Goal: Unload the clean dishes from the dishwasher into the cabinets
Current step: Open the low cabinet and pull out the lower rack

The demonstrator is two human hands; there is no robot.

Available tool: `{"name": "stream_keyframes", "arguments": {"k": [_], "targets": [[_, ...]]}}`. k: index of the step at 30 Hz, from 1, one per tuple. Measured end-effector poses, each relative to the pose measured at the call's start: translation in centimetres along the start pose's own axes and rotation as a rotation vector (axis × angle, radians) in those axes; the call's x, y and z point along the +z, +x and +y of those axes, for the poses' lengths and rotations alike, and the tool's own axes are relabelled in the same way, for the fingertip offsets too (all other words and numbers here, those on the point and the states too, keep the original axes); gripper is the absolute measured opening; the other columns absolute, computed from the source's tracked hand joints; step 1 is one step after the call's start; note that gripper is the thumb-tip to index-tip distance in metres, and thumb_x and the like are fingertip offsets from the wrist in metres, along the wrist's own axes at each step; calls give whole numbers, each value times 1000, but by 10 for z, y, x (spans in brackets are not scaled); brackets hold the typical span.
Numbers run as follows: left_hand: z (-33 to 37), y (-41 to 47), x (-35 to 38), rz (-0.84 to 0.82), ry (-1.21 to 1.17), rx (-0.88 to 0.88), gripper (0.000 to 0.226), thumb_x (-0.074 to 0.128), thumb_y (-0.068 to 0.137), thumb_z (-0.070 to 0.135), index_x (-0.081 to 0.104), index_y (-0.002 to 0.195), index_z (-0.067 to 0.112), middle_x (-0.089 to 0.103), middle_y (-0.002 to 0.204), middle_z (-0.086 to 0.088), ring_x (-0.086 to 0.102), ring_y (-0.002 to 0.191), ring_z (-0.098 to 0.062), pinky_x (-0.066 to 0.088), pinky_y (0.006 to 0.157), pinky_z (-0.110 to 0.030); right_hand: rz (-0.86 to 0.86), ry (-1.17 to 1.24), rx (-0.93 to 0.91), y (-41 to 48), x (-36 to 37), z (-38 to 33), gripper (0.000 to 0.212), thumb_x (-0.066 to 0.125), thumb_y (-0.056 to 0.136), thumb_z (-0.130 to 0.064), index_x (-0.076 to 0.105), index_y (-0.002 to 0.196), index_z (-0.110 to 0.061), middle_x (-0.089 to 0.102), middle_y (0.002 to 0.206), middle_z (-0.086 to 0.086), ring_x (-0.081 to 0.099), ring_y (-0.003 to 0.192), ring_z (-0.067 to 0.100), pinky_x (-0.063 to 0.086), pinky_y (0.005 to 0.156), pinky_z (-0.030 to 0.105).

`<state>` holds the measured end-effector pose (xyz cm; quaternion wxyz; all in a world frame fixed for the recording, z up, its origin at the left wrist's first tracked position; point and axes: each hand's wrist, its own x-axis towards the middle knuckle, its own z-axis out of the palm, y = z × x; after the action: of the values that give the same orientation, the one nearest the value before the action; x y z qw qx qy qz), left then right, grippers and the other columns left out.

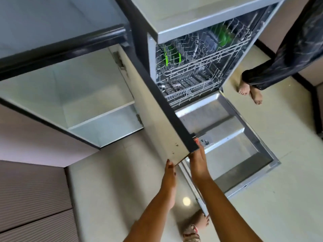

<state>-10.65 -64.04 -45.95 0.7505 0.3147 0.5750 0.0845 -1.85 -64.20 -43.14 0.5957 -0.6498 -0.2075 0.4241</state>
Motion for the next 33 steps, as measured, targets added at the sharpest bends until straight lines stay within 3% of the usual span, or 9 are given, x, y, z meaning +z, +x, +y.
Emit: {"name": "stream_keyframes", "arguments": {"k": [3, 8, 13, 16, 21, 24, 27, 30, 33], "targets": [[-16, 13, 25, 42, 86, -136, 47, 25, 103, 30, 27, 146, 10, 28, 153, -8, 28, 141, -23, 23, 113, -34, -57, 1, 108, 12, -13, 2, 54, 36, 83, -65, 64, 95, -20, 63, 108, 18, 59, 104, 32, 47, 96, 45], [-8, 44, 89, 83, 229, -104, 40, 32, 102, 20, 39, 139, 4, 42, 143, -14, 44, 130, -28, 42, 97, -32, -160, -31, 144, 54, -52, -2, 42, 34, 94, -39, 70, 76, -30, 71, 82, -15, 65, 85, 1, 50, 78, 17], [37, 103, 152, 119, 167, -38, 44, 34, 101, 24, 37, 141, 5, 40, 145, -14, 43, 131, -28, 43, 100, -34, -156, -146, 155, 119, -114, -3, 32, 41, 99, -21, 71, 91, -11, 69, 97, 5, 63, 91, 12, 46, 83, 18], [68, 144, 180, 187, 122, -2, 43, 37, 100, 26, 37, 140, 11, 44, 142, -12, 46, 127, -28, 41, 92, -32, -117, -331, 143, 159, -152, 0, 24, 46, 97, -23, 70, 99, -16, 65, 98, -4, 58, 85, 5, 42, 75, 10], [111, 190, 187, 357, 331, 97, 48, 41, 99, 26, 29, 145, 17, 37, 148, -12, 42, 130, -32, 38, 102, -39, -117, -593, 126, 225, -187, 11, 24, 49, 96, -24, 64, 112, -17, 65, 114, 0, 57, 100, 16, 42, 82, 22], [123, 212, 179, 420, 562, 166, 51, 47, 96, 25, 31, 144, 17, 36, 148, -11, 42, 131, -32, 39, 103, -39, -237, -756, 133, 260, -194, 20, 26, 54, 93, -19, 61, 118, -14, 62, 124, 6, 58, 114, 22, 43, 95, 27], [130, 235, 172, 416, 813, 244, 56, 51, 94, 24, 28, 145, 17, 33, 149, -11, 37, 134, -30, 37, 106, -40, -340, -986, 121, 293, -195, 28, 35, 54, 94, -25, 53, 128, -17, 52, 136, 7, 48, 125, 26, 38, 104, 35], [133, 261, 162, 418, 1009, 276, 63, 52, 93, 26, 21, 147, 18, 24, 153, -9, 26, 140, -29, 34, 110, -45, -349, -1045, 85, 322, -192, 40, 40, 53, 93, -28, 48, 132, -19, 43, 143, 6, 38, 134, 27, 33, 108, 40], [135, 290, 150, 480, 1045, 276, 65, 53, 92, 27, 21, 148, 18, 23, 154, -9, 23, 141, -28, 33, 110, -45, -338, -1122, 40, 349, -183, 58, 48, 55, 92, -27, 42, 138, -21, 35, 149, 4, 30, 139, 28, 31, 110, 42]]}}
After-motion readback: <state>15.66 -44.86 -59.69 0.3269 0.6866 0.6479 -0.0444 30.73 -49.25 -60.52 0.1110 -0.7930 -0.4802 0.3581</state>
